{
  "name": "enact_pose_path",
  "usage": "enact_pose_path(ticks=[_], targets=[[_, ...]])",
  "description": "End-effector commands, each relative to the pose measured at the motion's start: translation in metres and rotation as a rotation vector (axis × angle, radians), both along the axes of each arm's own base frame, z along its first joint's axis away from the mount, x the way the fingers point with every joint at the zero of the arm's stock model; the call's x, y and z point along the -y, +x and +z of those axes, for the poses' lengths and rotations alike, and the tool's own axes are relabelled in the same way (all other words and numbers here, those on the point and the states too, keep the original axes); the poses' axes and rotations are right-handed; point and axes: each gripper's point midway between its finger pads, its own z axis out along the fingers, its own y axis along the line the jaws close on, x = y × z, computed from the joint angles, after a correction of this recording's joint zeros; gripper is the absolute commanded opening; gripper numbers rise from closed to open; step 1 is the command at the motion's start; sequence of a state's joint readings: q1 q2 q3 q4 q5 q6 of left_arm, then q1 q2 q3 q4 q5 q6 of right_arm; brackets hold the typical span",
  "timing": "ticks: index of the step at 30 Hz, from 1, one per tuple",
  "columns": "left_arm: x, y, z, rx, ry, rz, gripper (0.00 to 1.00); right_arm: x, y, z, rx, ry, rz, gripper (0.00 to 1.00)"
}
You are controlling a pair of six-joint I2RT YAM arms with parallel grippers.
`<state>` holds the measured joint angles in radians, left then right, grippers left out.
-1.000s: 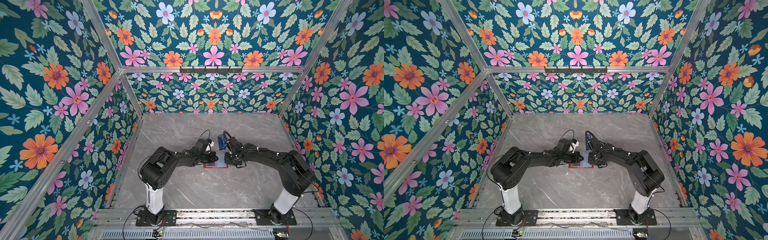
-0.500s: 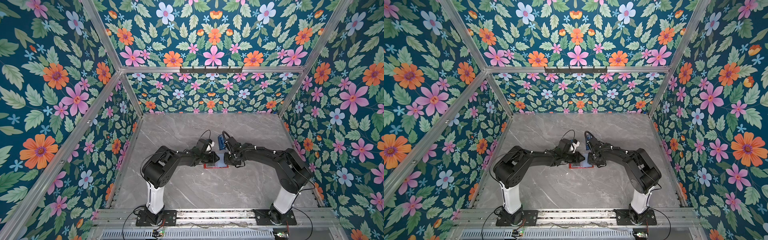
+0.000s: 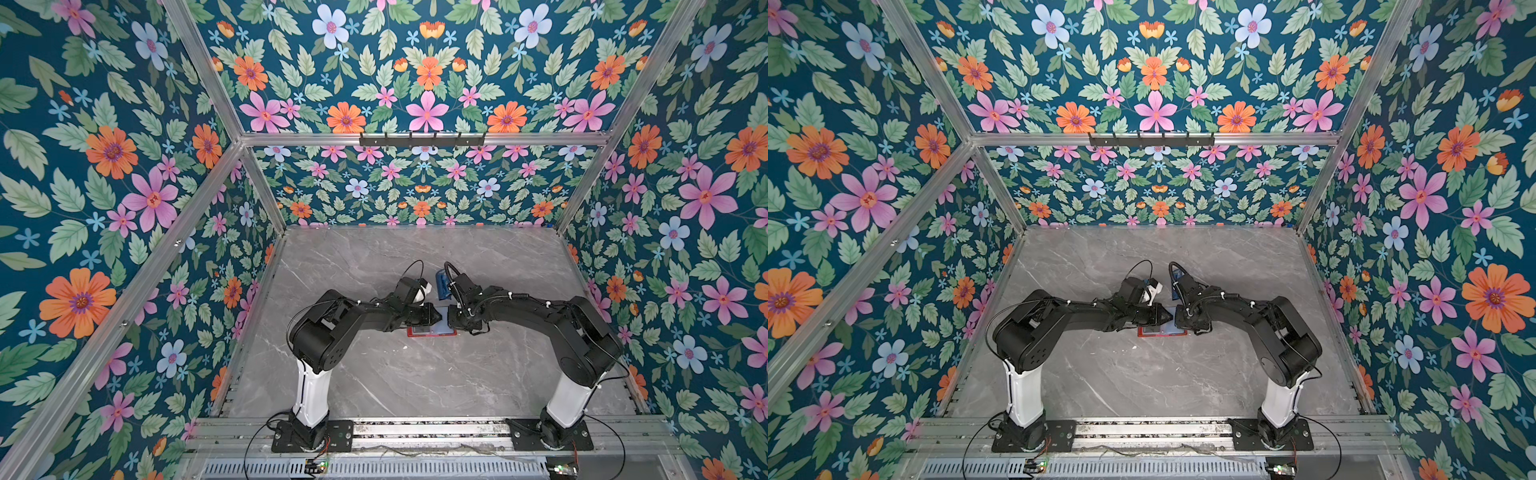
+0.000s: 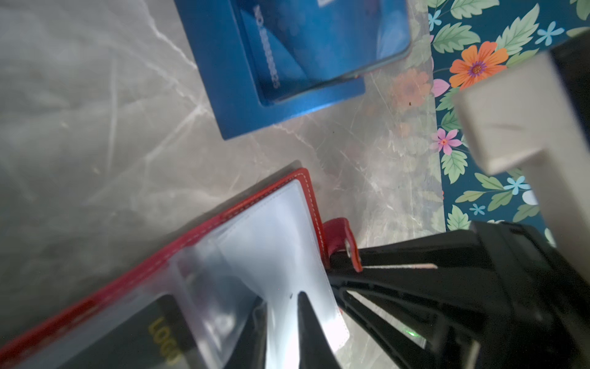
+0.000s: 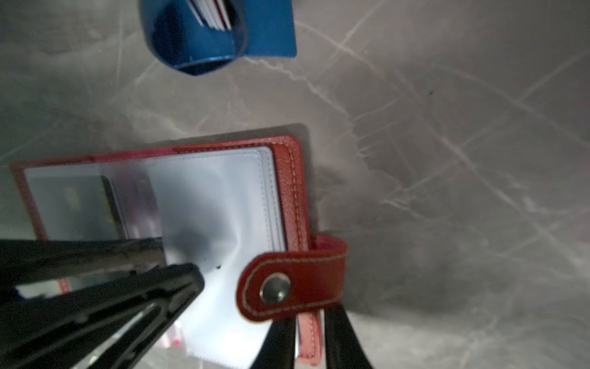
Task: Insert credit cards into a card holder
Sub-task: Flip over the card slot on the card holder.
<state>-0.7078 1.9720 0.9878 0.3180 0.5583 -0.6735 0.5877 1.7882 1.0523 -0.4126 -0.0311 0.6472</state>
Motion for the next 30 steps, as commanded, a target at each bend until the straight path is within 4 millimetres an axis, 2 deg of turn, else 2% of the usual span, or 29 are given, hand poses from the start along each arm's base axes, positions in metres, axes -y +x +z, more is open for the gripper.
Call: enact_pose_path(ticks=[1,5,12,23,30], targets=[[0.001,-0.004,0.0,-0.011,-0.001,-0.011,0.1,0.003,-0.007,-0.006,-0.025,-0.011,-0.007,0.18],[-0.001,-0.002,0.004,0.001,-0.003,0.002,0.0,0.005,-0.005,0.002,-0.002,-0.011,-0.014,0.18],[-0.008,0.001,0.012,0.039,0.014,0.029,0.0,0.011,-0.003,0.019,0.051,-0.011,-0.032,0.18],[-0.007,-0.001,0.011,0.035,0.008,0.021,0.0,-0.008,0.0,0.019,0.033,0.056,0.018,0.19],[-0.006,-0.002,0.012,0.032,-0.002,0.017,0.0,-0.017,0.005,0.02,0.028,0.084,0.034,0.23]])
